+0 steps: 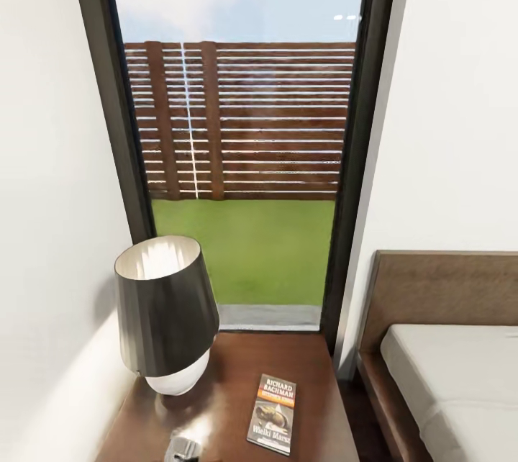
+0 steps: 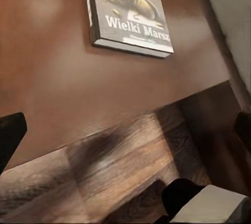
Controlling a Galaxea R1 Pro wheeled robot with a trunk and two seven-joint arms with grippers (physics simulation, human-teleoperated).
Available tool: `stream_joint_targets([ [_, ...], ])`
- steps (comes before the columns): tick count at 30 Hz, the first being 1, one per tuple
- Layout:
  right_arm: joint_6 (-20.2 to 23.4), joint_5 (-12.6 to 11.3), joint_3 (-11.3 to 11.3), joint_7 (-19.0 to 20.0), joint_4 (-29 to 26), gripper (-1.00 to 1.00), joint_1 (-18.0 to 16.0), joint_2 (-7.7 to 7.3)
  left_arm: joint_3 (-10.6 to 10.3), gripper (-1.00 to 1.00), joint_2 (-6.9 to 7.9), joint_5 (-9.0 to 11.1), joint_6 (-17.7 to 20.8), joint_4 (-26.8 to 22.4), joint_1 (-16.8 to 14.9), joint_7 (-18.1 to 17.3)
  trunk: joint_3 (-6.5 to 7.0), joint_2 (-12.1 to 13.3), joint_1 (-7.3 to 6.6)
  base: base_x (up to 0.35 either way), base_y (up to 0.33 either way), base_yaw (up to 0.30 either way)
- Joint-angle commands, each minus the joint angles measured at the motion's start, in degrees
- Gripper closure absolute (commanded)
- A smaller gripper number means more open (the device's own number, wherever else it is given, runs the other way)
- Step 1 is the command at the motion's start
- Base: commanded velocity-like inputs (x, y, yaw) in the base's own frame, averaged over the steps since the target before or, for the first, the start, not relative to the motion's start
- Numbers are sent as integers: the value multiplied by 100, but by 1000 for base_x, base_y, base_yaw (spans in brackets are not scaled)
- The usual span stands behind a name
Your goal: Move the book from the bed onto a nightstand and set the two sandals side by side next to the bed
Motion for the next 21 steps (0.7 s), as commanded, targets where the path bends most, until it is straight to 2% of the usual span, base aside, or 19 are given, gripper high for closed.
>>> stream_joint_targets([
  [1, -110, -37, 12, 2, 132, -100, 1, 105, 50, -100, 17, -57, -61, 96, 17, 87, 13, 38, -24, 0, 0, 0],
  [2, -278, -30, 12, -24, 303, -100, 24, 342, 49, -100, 44, -59, -130, 263, 66, 275, 31, 79, -45, 0, 0, 0],
  [3, -356, -28, 12, -46, 362, -100, 55, 477, 48, -100, 54, -59, -176, 337, 96, 366, 49, 119, -67, 0, 0, 0],
  [4, -483, -24, 12, -154, 446, -100, 204, 758, 46, -100, 69, -60, -307, 473, 172, 581, 67, 159, -89, 0, 0, 0],
  [5, -564, -22, 12, -321, 497, -100, 374, 958, 45, -100, 79, -62, -441, 583, 251, 784, 85, 199, -111, 0, 0, 0],
  [6, -617, -21, 12, -580, 529, -100, 520, 1096, 43, -100, 85, -63, -570, 683, 340, 1000, 103, 239, -133, 0, 0, 0],
  [7, -679, -19, 16, -1532, 568, -100, 702, 1286, 37, -100, 86, -66, -816, 899, 593, 1583, 121, 279, -155, 0, 0, 0],
  [10, -700, -18, 19, -2628, 587, -100, 774, 1371, 32, -100, 70, -69, -1023, 990, 886, 2234, 175, 399, -221, 0, 0, 0],
  [11, -700, -18, 20, -2769, 589, -100, 779, 1387, 31, -100, 66, -69, -1043, 998, 931, 2333, 193, 439, -243, 0, 0, 0],
  [13, -687, -18, 20, -3232, 593, -100, 796, 1480, 28, -100, 36, -68, -1090, 1018, 1084, 2776, 229, 520, -287, 0, 0, 0],
  [15, -666, -18, 21, -3527, 596, -100, 846, 1567, 26, -100, 0, -64, -1110, 1026, 1180, 3281, 265, 600, -331, 0, 0, 0],
  [18, -653, -24, 21, -3798, 596, -100, 928, 1647, 26, -100, -60, -62, -1120, 1030, 1280, 3779, 319, 720, -397, 0, 0, 0],
  [21, -650, -26, 21, -3884, 596, -100, 946, 1665, 26, -100, -91, -61, -1122, 1031, 1310, 3894, 372, 841, -463, 0, 0, 0],
])
